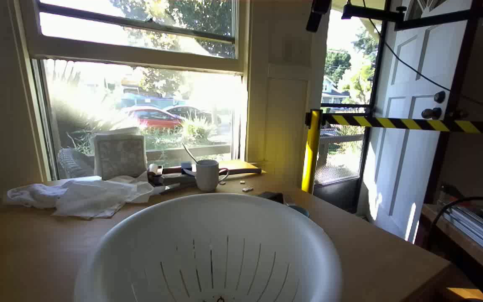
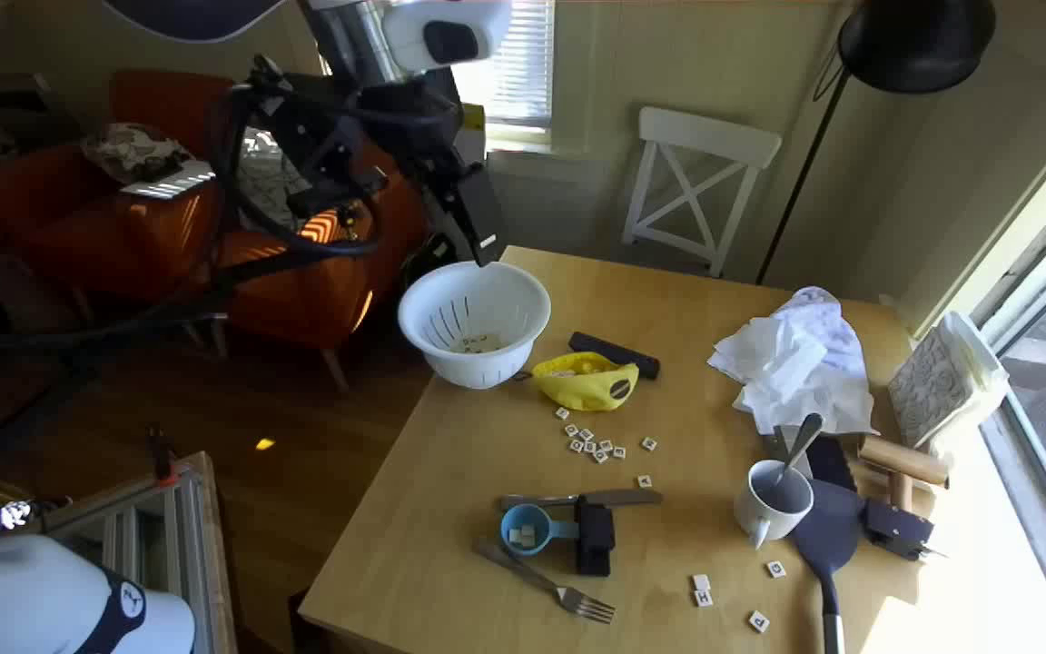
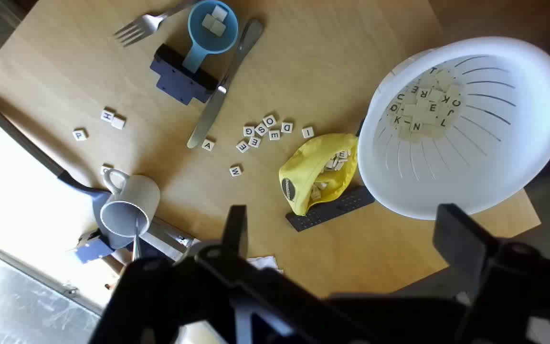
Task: Pick up the blue spoon and drop the letter blocks on it into the colander
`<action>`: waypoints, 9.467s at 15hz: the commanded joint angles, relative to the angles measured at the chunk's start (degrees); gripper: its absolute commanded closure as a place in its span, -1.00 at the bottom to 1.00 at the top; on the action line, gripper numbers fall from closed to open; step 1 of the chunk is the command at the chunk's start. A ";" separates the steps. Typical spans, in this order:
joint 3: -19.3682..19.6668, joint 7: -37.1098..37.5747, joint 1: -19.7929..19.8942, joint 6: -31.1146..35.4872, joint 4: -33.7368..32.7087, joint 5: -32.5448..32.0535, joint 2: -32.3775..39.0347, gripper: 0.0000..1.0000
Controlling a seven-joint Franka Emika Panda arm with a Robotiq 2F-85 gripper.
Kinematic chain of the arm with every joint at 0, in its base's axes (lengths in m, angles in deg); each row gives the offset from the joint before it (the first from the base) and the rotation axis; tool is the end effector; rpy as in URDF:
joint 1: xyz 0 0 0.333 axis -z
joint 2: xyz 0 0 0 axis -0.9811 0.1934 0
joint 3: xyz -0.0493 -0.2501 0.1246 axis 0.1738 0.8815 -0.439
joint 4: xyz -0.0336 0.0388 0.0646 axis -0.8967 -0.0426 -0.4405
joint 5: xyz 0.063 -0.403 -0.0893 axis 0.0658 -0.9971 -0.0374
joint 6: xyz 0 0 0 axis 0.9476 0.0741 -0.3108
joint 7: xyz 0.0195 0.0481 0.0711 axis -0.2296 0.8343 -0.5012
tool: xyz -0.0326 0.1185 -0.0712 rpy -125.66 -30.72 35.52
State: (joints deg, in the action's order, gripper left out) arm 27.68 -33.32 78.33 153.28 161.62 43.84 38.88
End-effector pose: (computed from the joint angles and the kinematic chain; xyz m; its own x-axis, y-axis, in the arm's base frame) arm 0.4914 0.0188 0.4837 0.9677 0.0509 0.2470 0.0469 -0.9987 0.0221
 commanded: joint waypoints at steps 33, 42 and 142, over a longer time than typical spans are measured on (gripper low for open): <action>7.90 6.31 11.58 -13.63 -35.69 10.14 58.33 -1.00; 8.34 7.30 11.10 -12.40 -35.68 8.97 62.27 -1.00; 5.91 18.00 20.04 -53.26 -93.53 14.67 103.01 0.46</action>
State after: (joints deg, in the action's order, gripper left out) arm 33.91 -16.35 98.07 104.50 73.50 59.20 139.04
